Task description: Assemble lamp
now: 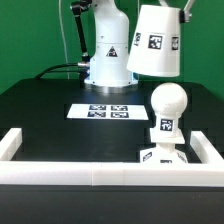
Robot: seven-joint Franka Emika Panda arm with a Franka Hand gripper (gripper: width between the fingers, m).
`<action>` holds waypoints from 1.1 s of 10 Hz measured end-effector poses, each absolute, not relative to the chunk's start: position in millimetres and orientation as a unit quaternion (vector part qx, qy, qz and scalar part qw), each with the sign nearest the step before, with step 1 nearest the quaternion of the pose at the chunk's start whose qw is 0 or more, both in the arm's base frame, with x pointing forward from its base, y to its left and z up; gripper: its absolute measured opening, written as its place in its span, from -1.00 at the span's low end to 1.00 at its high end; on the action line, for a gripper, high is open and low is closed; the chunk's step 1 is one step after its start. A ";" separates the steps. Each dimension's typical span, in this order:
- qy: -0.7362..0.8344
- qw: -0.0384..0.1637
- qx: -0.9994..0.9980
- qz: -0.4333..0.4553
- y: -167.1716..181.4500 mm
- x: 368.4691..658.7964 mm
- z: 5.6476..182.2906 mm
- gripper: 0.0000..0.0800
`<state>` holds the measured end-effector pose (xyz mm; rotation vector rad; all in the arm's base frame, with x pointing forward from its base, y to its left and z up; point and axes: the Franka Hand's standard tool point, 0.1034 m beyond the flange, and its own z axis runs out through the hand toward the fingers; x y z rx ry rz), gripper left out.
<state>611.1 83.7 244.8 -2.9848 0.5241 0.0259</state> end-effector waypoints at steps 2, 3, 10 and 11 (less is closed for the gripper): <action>0.167 0.052 -0.985 0.008 92.3 616.7 231.3 -0.89; 0.165 0.050 -0.985 0.005 94.6 618.6 223.4 -0.89; 0.152 0.038 -0.988 -0.004 105.1 616.2 164.3 -0.89; 0.150 0.037 -0.988 -0.001 107.4 613.6 158.8 -0.89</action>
Offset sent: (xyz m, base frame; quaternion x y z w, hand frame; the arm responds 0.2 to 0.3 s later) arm 0.0094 0.0121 -0.0263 0.0005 0.0230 -0.0056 0.9997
